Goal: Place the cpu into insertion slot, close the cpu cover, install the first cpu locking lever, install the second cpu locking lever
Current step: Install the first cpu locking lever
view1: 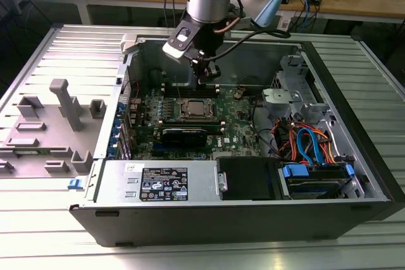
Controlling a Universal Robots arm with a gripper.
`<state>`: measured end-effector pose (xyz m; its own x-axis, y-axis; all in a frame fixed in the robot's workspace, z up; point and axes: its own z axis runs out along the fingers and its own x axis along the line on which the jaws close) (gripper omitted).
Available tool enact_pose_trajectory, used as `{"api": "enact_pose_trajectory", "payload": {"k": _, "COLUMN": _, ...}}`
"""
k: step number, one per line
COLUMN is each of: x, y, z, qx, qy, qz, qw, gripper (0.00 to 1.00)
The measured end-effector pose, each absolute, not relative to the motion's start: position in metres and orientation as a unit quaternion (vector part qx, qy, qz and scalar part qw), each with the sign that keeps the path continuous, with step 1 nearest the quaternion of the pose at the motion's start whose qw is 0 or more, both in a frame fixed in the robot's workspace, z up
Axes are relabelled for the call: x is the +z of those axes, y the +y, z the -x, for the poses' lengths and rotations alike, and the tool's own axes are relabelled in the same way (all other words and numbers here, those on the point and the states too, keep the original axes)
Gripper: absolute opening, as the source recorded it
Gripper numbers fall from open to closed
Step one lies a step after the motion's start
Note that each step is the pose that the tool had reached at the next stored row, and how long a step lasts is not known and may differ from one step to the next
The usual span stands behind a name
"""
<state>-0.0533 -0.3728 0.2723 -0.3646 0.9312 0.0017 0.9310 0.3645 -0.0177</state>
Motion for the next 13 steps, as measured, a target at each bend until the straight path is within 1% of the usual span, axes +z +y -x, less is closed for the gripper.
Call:
{"api": "enact_pose_trajectory", "payload": {"k": 4, "x": 0.2724, "y": -0.3728, "z": 0.0534, "qx": 0.007, "qy": -0.842, "qz": 0.539, "qw": 0.005, "gripper": 0.11}}
{"api": "enact_pose_trajectory", "payload": {"k": 13, "x": 0.2723, "y": -0.3728, "z": 0.0534, "qx": 0.007, "qy": -0.842, "qz": 0.539, "qw": 0.005, "gripper": 0.11}}
